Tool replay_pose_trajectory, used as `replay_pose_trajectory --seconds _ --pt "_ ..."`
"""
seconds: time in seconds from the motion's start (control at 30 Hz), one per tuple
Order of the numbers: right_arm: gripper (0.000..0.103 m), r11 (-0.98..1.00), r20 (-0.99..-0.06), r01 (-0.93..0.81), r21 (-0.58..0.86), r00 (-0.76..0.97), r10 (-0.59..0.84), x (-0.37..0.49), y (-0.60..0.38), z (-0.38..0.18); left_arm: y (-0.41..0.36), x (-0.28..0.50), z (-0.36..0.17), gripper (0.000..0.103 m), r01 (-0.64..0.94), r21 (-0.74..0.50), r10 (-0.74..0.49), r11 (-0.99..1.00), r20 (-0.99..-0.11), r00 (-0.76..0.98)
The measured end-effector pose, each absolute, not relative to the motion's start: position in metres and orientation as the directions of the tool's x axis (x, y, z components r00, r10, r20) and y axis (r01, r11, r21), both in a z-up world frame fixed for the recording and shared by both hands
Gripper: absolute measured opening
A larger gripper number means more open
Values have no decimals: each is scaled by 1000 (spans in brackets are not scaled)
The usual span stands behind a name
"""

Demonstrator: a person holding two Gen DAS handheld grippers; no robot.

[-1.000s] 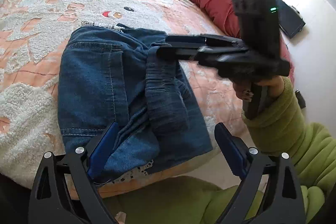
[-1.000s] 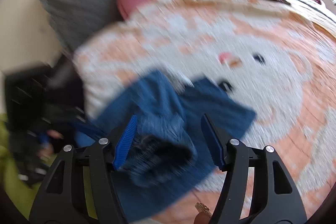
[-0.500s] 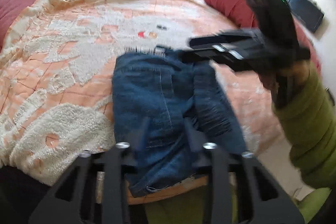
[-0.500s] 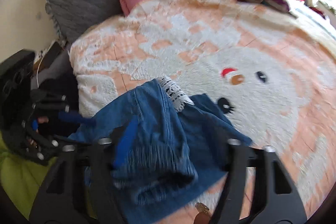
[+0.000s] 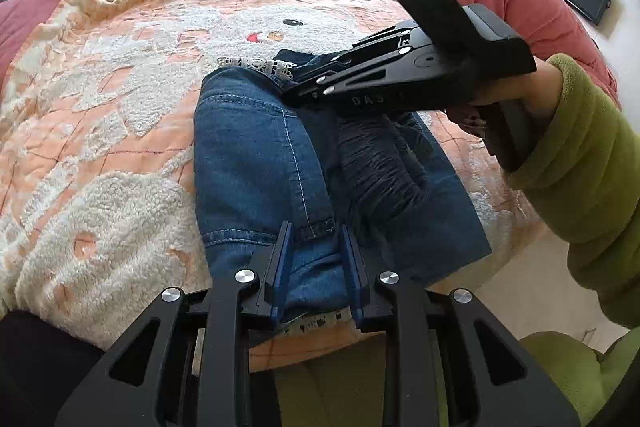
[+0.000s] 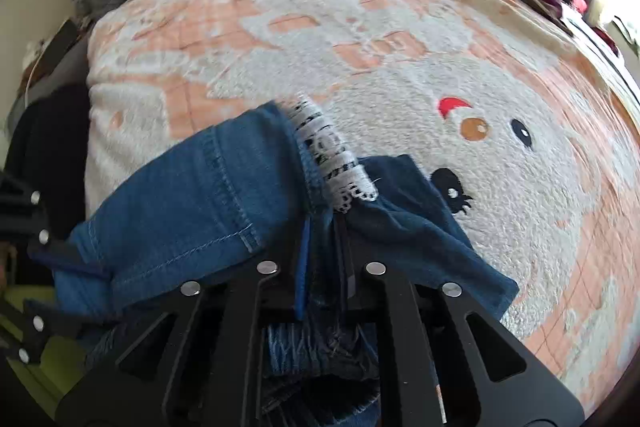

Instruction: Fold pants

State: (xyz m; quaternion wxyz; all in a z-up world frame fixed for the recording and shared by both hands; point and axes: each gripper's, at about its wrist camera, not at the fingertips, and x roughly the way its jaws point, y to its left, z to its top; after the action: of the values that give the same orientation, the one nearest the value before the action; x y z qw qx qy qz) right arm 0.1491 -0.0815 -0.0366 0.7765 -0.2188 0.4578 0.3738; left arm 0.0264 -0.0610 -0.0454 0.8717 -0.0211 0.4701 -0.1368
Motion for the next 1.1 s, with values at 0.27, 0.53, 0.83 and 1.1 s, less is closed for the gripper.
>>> replay_pose_trajectory --seconds 0.27,0.53,0.83,1.1 --pt "36 695 -797 -718 37 398 453 137 -114 1 -61 24 -43 25 213 -166 -256 963 -812 525" --pt "59 707 -717 -706 45 470 515 102 -143 32 -63 24 -41 28 214 -154 -246 965 -815 525" --pt "64 587 -674 -809 -37 454 583 24 -162 47 -26 30 -10 51 140 -236 -273 962 -766 582" --pt "43 325 -726 -939 -112 301 618 -38 -113 25 -16 71 -19 35 104 -209 -232 972 -807 543"
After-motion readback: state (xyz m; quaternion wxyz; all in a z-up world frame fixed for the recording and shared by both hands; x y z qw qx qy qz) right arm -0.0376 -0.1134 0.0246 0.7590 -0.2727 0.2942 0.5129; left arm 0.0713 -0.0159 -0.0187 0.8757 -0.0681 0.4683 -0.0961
